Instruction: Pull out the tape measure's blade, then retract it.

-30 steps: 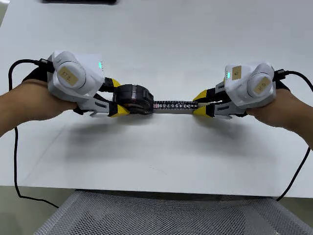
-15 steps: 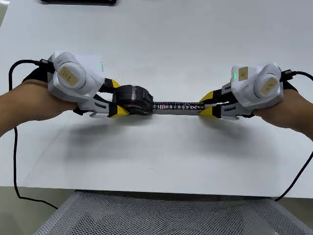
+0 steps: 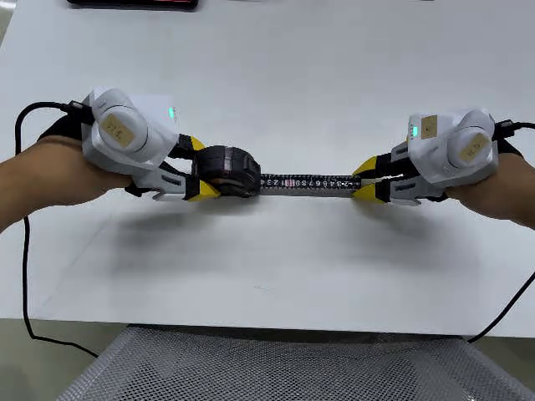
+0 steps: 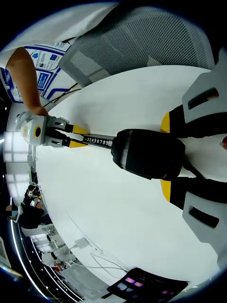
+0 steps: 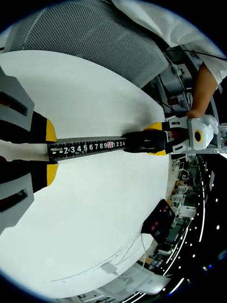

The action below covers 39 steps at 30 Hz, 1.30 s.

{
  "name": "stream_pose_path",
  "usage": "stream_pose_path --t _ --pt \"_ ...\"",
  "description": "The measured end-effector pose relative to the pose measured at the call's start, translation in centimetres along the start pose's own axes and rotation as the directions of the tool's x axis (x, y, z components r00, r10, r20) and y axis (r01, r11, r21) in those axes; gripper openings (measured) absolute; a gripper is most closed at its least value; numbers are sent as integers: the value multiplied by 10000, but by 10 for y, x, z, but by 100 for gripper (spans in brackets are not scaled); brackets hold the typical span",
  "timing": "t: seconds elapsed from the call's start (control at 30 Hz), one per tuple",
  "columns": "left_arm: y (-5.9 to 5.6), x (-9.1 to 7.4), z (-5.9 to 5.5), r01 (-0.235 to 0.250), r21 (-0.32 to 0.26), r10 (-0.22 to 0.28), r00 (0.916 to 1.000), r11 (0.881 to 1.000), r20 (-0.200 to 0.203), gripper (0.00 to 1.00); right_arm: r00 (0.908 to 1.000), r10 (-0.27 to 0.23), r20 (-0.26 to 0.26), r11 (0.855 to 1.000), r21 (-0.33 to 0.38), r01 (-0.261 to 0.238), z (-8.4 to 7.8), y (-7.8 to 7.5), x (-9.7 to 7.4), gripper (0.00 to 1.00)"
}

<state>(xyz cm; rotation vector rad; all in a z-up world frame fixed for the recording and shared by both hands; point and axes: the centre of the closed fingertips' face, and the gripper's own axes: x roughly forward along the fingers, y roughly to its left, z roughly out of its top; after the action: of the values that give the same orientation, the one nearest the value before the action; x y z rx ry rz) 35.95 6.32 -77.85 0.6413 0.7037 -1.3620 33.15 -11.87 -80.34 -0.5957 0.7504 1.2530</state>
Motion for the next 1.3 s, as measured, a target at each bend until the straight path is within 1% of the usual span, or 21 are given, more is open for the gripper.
stream_pose_path --t 0.5,0.6,0.8,1.03,1.3 --pt "0 0 0 -5 -16 5 10000 10000 -10 26 9995 -137 -288 9999 26 138 -14 -2 -14 8" --pt "0 0 0 5 -2 -5 10000 10000 -14 26 9990 -168 -417 9998 -63 166 -18 -2 -16 8" --pt "0 0 0 0 5 0 10000 10000 -45 26 9985 -190 -520 9998 -96 185 -22 -1 -20 8" --pt "-1 0 1 66 -21 -67 10000 10000 -69 26 9974 -221 -682 9997 -92 216 -30 -2 -27 8" --pt "-1 0 0 69 -12 -69 9999 10000 -98 26 9967 -283 -761 9996 -75 278 -35 -4 -33 8"
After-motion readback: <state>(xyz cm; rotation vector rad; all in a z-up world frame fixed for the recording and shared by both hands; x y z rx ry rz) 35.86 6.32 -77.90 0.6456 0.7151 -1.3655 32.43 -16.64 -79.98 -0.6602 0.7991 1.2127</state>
